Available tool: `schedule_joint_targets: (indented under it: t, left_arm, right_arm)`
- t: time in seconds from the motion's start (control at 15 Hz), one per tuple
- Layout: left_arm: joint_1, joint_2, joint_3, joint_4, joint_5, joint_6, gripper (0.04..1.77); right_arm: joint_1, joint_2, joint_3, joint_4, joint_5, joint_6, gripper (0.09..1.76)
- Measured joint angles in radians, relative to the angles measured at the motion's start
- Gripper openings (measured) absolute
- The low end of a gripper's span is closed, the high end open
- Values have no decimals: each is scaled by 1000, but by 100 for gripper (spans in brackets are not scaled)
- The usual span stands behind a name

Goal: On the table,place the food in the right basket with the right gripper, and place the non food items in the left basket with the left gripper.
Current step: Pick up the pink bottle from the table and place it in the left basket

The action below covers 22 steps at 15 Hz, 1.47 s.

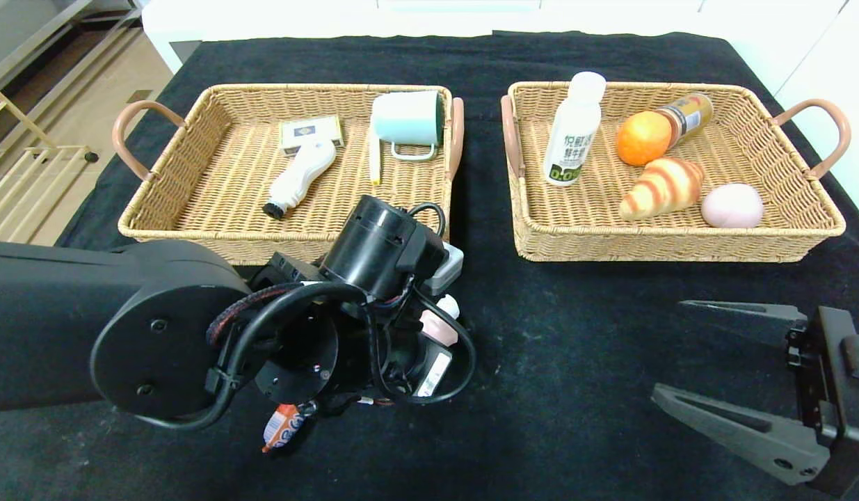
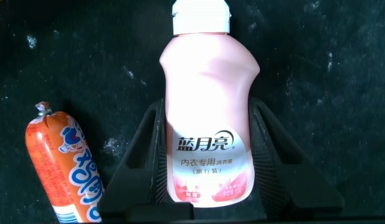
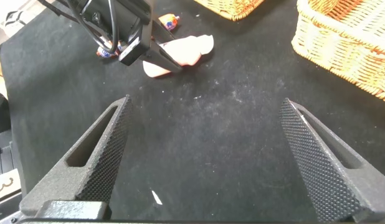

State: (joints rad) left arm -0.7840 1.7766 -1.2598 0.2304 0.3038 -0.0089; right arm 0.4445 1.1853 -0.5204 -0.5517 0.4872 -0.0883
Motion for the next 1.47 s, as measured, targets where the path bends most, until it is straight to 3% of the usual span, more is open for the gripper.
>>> schedule_joint_targets:
  t: [1.07, 1.47]
  left_arm:
    - [3, -16, -9, -5, -10, -1, 84]
    - [56, -128, 11, -57, -89, -3, 84]
  right_arm:
    - [7, -12, 3, 0, 0, 0, 171]
    - [15, -16, 9, 2, -1, -3, 171]
